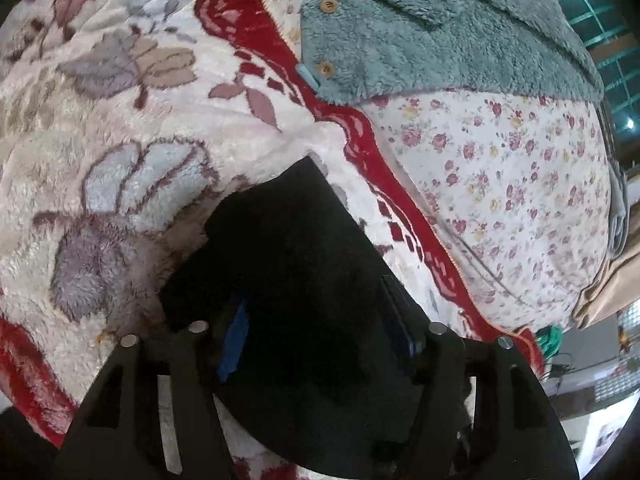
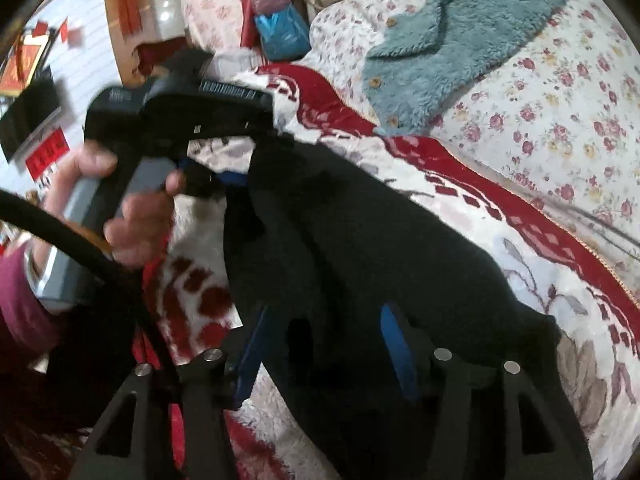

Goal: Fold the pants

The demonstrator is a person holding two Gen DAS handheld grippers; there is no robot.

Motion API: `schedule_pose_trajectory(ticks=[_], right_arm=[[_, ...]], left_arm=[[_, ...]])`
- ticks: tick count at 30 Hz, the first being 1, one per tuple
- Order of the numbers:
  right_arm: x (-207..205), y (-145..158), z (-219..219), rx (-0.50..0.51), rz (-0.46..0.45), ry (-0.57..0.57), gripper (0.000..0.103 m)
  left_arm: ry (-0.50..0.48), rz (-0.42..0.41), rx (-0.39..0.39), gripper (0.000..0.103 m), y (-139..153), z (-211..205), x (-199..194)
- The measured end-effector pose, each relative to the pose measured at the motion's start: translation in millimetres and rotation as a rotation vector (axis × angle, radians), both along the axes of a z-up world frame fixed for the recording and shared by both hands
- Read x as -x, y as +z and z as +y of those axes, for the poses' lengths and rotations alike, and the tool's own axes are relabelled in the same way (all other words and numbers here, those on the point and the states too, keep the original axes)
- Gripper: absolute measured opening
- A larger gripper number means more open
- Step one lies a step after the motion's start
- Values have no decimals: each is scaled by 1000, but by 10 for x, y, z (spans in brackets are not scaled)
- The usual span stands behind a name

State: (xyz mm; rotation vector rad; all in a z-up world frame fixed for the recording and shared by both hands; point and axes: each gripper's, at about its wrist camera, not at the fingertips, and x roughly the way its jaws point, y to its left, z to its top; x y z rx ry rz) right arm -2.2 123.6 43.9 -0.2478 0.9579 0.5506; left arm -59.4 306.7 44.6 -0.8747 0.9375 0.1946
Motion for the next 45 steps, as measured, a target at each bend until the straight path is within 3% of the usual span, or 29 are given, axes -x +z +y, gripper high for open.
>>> schedule_pose_trajectory(ticks=[1, 2, 3, 5, 10, 12, 15, 17, 19, 21, 23, 24, 26, 29, 32, 37, 40, 42, 45], right_arm=[[-16, -30, 10, 29, -12, -10, 41], [-35, -52, 1, 25, -8, -17, 28], [-78, -53, -48, -30, 19, -30, 16], [-114, -9, -127, -108, 50, -60, 9], [61, 301, -86, -185, 45, -27, 8], [129, 338, -6, -185, 42, -3, 8], [113, 122, 113, -158, 77, -3, 8], [52, -159, 138, -115, 164, -31, 10], [62, -89, 24, -202, 173, -59, 14], [79, 57, -106, -237, 181, -84, 29], [176, 225, -281, -270, 155, -94, 32], [259, 305, -419, -297, 153, -107, 32], [417, 382, -636, -312, 147, -164, 34], [741, 444, -1071, -371, 171, -286, 34], [1120, 456, -1544, -452, 202, -423, 34], [1655, 488, -2125, -489, 231, -604, 36], [1935, 527, -2345, -544, 241, -670, 39], [2010, 534, -2423, -540, 239, -693, 40], [2030, 488, -2519, -574, 242, -726, 40]], left_arm=[[-22, 16, -55, 28, 17, -34, -22], [-31, 22, -92, 16, 26, -46, -29], [-34, 10, -100, 13, 28, -39, -16], [-43, -8, -84, 10, 49, -8, 26], [-59, -90, -120, 9, 339, 26, 307], [-47, -66, -124, 9, 295, 64, 379], [-40, 46, -105, 13, -11, 111, 370], [-45, 33, -87, 14, -80, 105, 418], [-67, 23, -135, 21, 30, 48, 484], [-68, 8, -193, 45, 184, -17, 591], [-12, -33, -224, 61, 307, -23, 751], [17, -51, -220, 71, 334, -18, 822], [47, -61, -168, 79, 303, -8, 905], [27, 15, -137, 79, 128, -69, 872], [51, 5, -167, 79, 89, -183, 864], [32, 0, -34, 79, -54, -325, 732], [35, 39, -106, 80, -81, -445, 631], [62, 35, -116, 88, -83, -485, 591], [92, 57, -129, 90, -93, -478, 507]])
